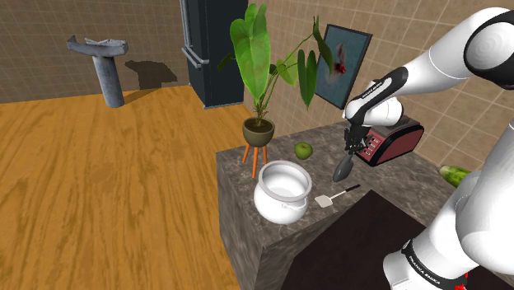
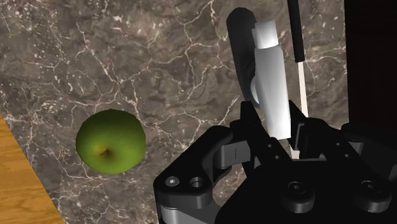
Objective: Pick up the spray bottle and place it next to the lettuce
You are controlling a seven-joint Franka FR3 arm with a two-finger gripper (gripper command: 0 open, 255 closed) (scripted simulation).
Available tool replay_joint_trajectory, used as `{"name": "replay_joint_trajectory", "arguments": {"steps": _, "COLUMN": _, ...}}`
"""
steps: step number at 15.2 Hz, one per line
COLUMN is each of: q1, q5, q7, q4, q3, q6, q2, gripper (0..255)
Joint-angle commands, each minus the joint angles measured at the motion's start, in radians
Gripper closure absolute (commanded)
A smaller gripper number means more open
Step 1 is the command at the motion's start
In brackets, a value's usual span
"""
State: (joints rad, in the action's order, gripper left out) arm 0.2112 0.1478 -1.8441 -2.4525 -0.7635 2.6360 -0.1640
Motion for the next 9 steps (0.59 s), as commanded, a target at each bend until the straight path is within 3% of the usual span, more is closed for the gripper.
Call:
{"name": "replay_joint_trajectory", "arguments": {"steps": 1, "q1": 0.000, "q5": 0.000, "q7": 0.000, "q4": 0.000, "q3": 0.000, "q6": 0.000, "q2": 0.000, "gripper": 255}}
{"name": "replay_joint_trajectory", "arguments": {"steps": 3, "q1": 0.000, "q5": 0.000, "q7": 0.000, "q4": -0.001, "q3": 0.000, "q6": 0.000, "q2": 0.000, "gripper": 255}}
{"name": "replay_joint_trajectory", "arguments": {"steps": 9, "q1": 0.034, "q5": -0.135, "q7": 0.094, "q4": 0.008, "q3": -0.049, "q6": -0.078, "q2": 0.098, "gripper": 255}}
